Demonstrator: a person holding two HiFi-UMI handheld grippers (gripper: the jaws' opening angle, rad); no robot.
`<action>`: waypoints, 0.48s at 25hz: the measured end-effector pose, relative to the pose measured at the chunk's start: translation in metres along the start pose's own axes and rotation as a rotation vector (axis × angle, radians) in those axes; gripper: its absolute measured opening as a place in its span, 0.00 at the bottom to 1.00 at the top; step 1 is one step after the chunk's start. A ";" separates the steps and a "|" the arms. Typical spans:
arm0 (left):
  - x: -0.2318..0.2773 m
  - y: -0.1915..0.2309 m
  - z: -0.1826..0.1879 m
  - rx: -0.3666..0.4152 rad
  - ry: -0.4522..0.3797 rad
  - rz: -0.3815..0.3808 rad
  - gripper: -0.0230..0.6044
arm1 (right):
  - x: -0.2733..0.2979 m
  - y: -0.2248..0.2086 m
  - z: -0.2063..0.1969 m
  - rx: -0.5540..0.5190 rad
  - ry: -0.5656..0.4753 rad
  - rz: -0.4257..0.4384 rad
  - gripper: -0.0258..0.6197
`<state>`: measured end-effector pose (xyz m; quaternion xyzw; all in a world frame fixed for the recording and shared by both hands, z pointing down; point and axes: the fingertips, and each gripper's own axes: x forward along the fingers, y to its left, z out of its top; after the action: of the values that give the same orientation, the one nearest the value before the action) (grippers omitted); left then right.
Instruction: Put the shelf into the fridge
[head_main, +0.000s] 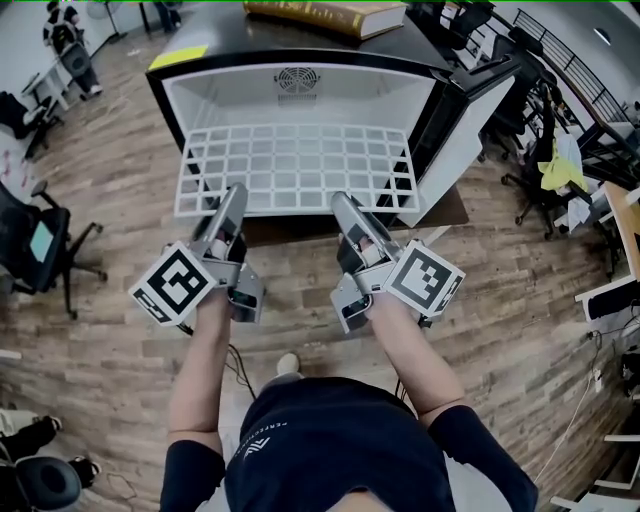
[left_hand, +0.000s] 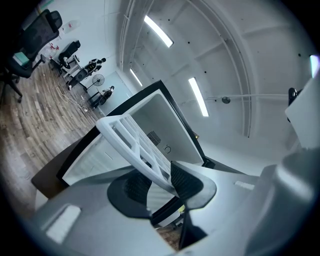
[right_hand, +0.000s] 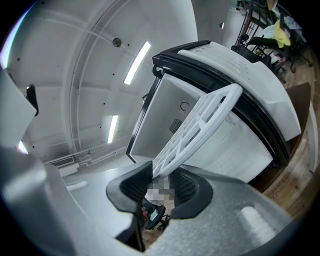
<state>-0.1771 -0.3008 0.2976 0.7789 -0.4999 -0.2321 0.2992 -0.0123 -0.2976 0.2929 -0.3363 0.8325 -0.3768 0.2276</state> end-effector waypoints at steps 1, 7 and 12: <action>0.001 0.000 0.001 -0.002 0.001 -0.003 0.24 | 0.001 0.000 0.001 0.001 -0.002 0.001 0.19; 0.006 -0.001 0.004 -0.016 0.003 -0.020 0.24 | 0.005 -0.001 0.007 -0.020 -0.006 -0.005 0.19; 0.007 0.000 0.004 -0.024 0.008 -0.020 0.24 | 0.007 0.001 0.007 0.010 -0.008 0.002 0.19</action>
<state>-0.1775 -0.3082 0.2944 0.7813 -0.4880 -0.2381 0.3079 -0.0132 -0.3051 0.2871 -0.3359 0.8300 -0.3794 0.2332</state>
